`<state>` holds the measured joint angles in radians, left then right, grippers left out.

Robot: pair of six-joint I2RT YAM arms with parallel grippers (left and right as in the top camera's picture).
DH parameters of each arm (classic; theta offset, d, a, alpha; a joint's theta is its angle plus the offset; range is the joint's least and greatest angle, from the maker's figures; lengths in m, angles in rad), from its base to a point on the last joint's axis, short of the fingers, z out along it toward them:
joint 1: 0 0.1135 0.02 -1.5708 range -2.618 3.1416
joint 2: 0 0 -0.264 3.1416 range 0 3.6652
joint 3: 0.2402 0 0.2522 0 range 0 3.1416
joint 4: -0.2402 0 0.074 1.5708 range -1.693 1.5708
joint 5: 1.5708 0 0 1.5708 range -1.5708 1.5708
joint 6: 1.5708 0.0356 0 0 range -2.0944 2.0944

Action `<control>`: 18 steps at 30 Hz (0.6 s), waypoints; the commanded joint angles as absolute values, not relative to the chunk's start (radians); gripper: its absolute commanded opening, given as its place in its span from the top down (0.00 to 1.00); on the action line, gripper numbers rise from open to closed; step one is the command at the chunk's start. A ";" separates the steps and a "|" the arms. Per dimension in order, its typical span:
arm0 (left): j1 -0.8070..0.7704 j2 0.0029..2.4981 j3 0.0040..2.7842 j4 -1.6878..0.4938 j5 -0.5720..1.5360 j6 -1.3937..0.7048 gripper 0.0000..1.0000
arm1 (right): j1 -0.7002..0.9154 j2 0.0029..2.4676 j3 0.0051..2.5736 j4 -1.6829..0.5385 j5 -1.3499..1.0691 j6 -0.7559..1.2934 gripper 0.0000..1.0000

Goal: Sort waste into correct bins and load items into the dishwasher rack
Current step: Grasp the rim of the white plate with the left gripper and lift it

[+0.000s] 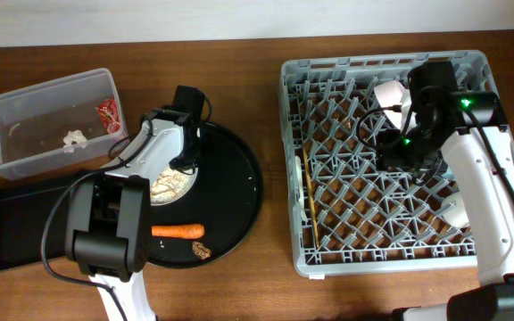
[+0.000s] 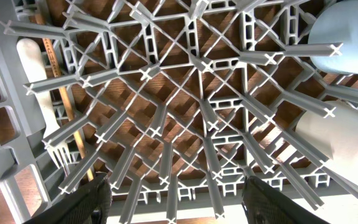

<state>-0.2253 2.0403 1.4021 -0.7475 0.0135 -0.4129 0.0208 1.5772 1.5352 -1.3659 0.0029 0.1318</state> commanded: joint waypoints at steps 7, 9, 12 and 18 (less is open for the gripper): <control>-0.224 2.049 1.375 -0.748 -0.035 -0.426 0.78 | 0.019 1.560 1.548 -1.373 0.004 0.131 0.29; -0.224 2.049 1.367 -0.748 -0.035 -0.426 0.83 | 0.019 1.560 1.548 -1.374 0.004 0.131 0.29; -0.224 2.049 1.354 -0.748 -0.035 -0.426 0.90 | 0.019 1.560 1.547 -1.374 0.004 0.131 0.29; -0.224 2.049 1.322 -0.751 -0.035 -0.426 0.99 | 0.019 1.560 1.548 -1.375 0.004 0.131 0.30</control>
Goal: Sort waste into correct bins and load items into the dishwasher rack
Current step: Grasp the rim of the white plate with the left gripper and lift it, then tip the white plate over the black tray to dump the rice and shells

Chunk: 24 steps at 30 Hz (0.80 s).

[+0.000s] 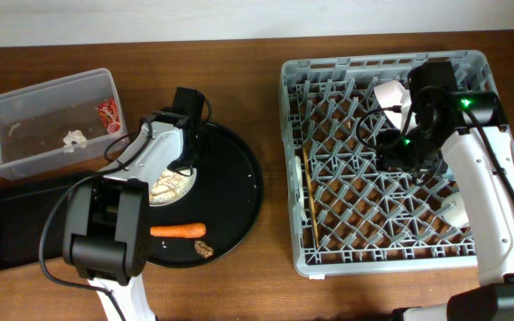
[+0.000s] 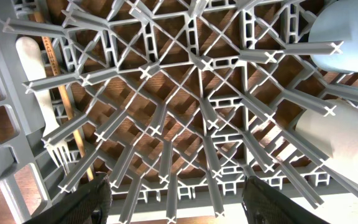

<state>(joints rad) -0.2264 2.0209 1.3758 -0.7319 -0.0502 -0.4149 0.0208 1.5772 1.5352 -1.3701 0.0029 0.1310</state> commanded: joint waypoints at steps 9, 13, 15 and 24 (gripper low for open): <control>-0.228 2.049 1.323 -0.767 -0.034 -0.426 0.99 | 0.019 1.560 1.548 -1.377 0.004 0.131 0.29; -0.228 2.045 1.342 -0.843 -0.035 -0.403 0.99 | 0.019 1.560 1.548 -1.377 0.004 0.131 0.29; -0.229 2.041 1.365 -0.897 -0.059 -0.391 1.00 | 0.019 1.560 1.547 -1.377 0.004 0.131 0.29; -0.229 1.966 1.415 -1.013 -0.080 -0.388 1.00 | 0.019 1.560 1.548 -1.378 0.004 0.131 0.29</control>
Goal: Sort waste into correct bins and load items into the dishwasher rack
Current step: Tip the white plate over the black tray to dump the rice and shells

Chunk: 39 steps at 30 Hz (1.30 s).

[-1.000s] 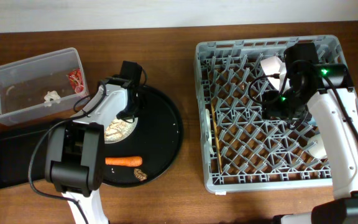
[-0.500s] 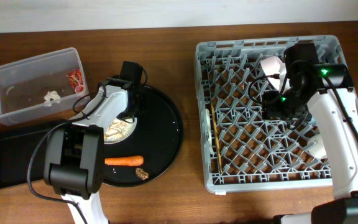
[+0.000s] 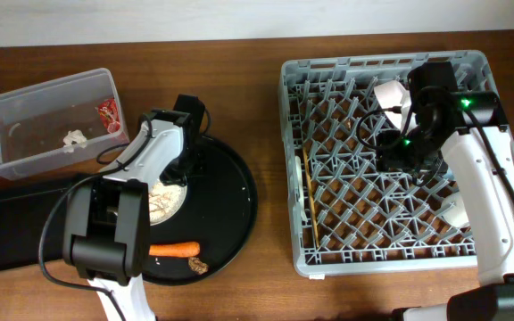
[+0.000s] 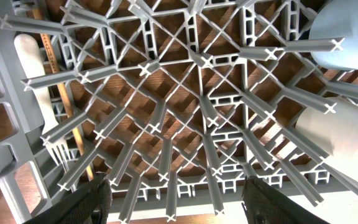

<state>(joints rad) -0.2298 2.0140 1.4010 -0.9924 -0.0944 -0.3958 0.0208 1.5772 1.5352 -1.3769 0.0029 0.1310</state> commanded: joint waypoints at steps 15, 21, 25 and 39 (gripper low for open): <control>-0.290 1.894 1.417 -1.103 -0.192 -0.388 1.00 | 0.019 1.560 1.548 -1.378 0.004 0.131 0.29; -0.290 1.848 1.446 -1.167 -0.251 -0.388 1.00 | 0.019 1.560 1.548 -1.378 0.004 0.131 0.29; -0.290 1.790 1.454 -1.191 -0.252 -0.388 1.00 | 0.019 1.560 1.548 -1.379 0.004 0.131 0.29; -0.068 1.677 1.454 -1.208 -0.270 -0.347 1.00 | 0.019 1.560 1.548 -1.382 0.004 0.131 0.29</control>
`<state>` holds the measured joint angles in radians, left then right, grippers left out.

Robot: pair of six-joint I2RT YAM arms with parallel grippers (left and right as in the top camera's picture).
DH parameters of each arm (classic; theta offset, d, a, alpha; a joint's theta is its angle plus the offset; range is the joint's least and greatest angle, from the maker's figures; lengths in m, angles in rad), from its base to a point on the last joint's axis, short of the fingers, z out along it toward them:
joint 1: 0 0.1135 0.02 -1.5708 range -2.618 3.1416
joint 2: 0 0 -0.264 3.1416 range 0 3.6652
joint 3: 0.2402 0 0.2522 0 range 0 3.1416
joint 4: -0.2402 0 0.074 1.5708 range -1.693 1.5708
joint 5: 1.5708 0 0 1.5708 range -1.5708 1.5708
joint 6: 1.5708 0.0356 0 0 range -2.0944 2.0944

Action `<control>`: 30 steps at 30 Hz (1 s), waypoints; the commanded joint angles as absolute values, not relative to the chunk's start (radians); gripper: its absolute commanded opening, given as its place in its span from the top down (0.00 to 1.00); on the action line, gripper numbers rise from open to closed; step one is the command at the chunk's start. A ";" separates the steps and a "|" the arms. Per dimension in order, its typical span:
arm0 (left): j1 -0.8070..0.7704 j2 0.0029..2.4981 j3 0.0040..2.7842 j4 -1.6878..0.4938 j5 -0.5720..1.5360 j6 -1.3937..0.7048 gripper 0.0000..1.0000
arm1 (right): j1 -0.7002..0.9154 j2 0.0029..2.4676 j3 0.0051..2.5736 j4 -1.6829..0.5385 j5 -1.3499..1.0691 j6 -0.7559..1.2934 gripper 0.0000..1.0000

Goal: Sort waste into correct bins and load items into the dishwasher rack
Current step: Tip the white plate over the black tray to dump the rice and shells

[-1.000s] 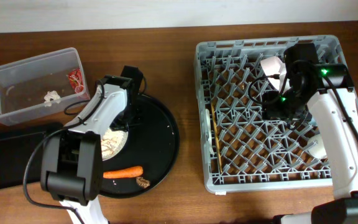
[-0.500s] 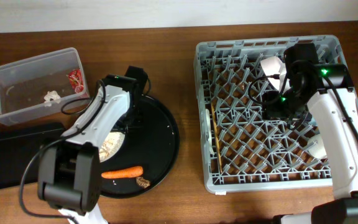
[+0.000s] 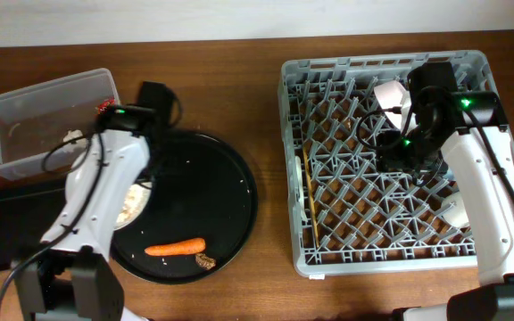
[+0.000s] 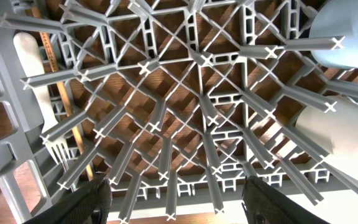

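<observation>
The black round plate (image 3: pixel 208 192) lies left of centre, carrying a carrot (image 3: pixel 175 248), a brown scrap (image 3: pixel 205 261) and a pale food pile (image 3: pixel 133 201) half under my left arm. That arm slants over the plate's left rim, its black wrist end (image 3: pixel 154 94) near the clear bin (image 3: pixel 25 111). Its fingers are hidden. My right gripper (image 4: pixel 182 208) hangs open over the grey dishwasher rack (image 3: pixel 297 134), dark fingertips (image 4: pixel 91 200) wide apart with only rack tines between them. The rack holds a white fork (image 4: pixel 35 93), a wooden stick (image 4: pixel 59 93) and cups (image 4: pixel 344 134).
The clear bin holds a red wrapper (image 3: pixel 106 107) and a white crumpled scrap (image 3: pixel 75 136). A black flat bin (image 3: pixel 3 232) sits at the front left, touching the plate's side. A pale blue cup (image 4: pixel 347 28) stands in the rack's corner. Bare brown table lies between plate and rack.
My left arm has swung left, its wrist end now beside the clear bin. The food pile sits farther left on the plate, partly under the arm. The right arm has not moved.
My left arm reached down onto the plate by the food pile at the oldest two moments. By 1.3 s ago plate, carrot and scrap had shifted toward the front left. Now the arm slants leftward and the pile is nearer the plate's left rim. The right gripper stayed open over the rack.
</observation>
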<state>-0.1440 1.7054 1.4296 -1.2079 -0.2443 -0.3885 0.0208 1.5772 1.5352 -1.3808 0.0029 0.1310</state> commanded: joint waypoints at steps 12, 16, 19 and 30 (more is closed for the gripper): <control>0.199 1.677 1.454 -1.102 -0.121 -0.247 1.00 | 0.019 1.560 1.548 -1.388 0.004 0.131 0.29; 0.276 1.677 1.454 -1.077 -0.032 -0.207 1.00 | 0.019 1.560 1.548 -1.389 0.004 0.131 0.30; 0.331 1.677 1.454 -1.060 0.049 -0.179 1.00 | 0.019 1.560 1.548 -1.390 0.004 0.131 0.29; 0.522 1.677 1.454 -1.066 0.334 -0.159 1.00 | 0.019 1.560 1.547 -1.392 0.005 0.131 0.29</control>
<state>0.4747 1.7054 1.4319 -1.0588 0.2142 -0.1825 0.0208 1.5772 1.5352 -1.3880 0.0029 0.1310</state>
